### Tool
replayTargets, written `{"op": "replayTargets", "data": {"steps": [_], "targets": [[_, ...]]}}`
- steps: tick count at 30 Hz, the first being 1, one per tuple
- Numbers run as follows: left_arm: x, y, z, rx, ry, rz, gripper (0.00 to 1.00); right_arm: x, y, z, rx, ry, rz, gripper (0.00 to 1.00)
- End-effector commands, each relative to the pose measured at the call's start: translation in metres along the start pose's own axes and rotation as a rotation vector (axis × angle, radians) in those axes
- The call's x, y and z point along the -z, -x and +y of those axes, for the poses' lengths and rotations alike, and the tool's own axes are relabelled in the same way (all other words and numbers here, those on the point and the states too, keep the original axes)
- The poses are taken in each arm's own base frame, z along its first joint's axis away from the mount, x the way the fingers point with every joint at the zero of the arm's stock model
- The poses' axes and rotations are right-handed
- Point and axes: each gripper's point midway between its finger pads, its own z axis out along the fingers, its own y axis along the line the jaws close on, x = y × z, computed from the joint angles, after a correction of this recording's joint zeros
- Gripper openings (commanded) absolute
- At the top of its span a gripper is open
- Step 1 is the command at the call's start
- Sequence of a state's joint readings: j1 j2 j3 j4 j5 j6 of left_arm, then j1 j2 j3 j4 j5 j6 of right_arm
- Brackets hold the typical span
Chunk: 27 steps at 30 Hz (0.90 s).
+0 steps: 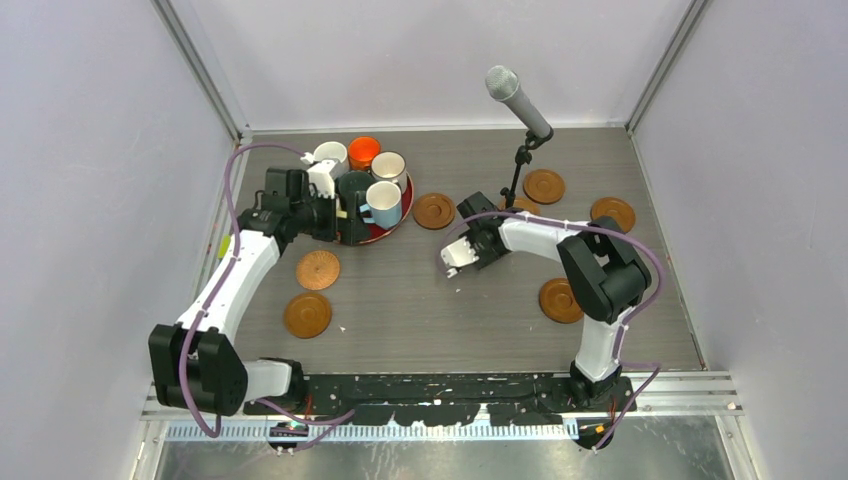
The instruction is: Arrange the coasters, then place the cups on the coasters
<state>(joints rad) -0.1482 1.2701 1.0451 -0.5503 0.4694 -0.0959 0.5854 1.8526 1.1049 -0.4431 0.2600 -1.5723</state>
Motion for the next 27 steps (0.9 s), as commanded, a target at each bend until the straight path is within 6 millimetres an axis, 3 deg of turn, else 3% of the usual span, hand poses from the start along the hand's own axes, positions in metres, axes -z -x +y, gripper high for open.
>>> {"op": "replayTargets", "data": {"steps": [1, 8, 15, 27], "targets": [[0.005, 0.025, -0.004, -0.045, -0.020, -0.069, 0.99, -0.002, -0.003, -0.023, 0.005, -0.029, -0.018, 0.52], [0.004, 0.022, -0.003, -0.051, -0.021, -0.062, 0.99, -0.007, -0.006, -0.036, -0.012, -0.041, -0.017, 0.54], [0.001, 0.022, -0.003, -0.048, -0.027, -0.059, 0.99, -0.004, -0.010, -0.062, -0.048, -0.077, -0.017, 0.51], [0.005, 0.028, 0.002, -0.032, -0.022, -0.086, 0.99, -0.032, -0.026, -0.101, -0.084, -0.124, 0.022, 0.50]]}}
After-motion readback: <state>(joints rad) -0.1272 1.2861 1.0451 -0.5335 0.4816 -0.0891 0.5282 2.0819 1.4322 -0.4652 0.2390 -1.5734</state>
